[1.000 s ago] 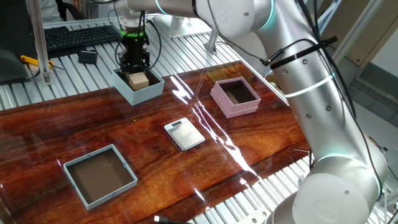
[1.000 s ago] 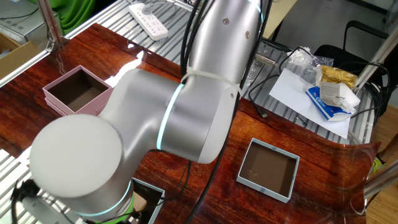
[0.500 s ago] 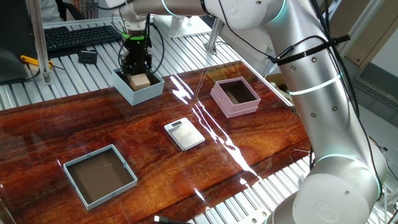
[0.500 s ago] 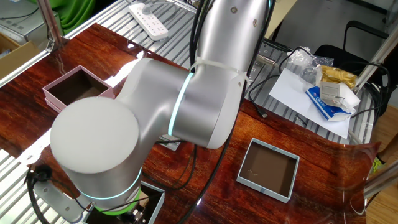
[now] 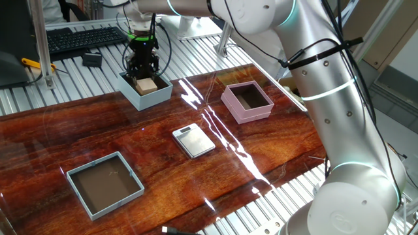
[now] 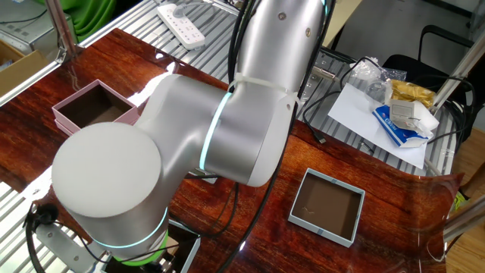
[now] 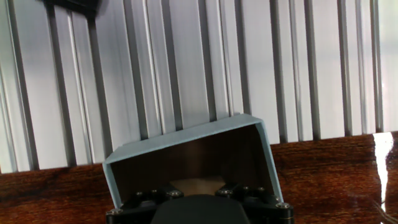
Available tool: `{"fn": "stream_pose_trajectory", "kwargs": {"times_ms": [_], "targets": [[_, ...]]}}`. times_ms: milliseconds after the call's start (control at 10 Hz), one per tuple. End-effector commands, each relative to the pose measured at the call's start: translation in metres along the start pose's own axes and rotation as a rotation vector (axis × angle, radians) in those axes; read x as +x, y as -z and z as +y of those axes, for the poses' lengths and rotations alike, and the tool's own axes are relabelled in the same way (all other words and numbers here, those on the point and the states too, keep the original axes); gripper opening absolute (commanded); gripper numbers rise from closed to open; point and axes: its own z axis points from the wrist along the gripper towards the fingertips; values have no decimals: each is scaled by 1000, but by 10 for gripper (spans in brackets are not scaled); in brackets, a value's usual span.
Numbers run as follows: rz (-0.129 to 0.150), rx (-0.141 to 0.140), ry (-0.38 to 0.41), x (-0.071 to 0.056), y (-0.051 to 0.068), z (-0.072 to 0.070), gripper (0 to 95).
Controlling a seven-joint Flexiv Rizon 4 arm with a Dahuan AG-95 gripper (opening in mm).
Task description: Move an object from one box to another
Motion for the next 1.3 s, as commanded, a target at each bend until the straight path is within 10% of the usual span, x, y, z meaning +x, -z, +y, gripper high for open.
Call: {"fn": "stream_pose_trajectory", "kwargs": {"times_ms": [100,1300], "targets": [[14,0,-6,2,1,-1,760],[42,7,-104,17,30,-16,760]]}}
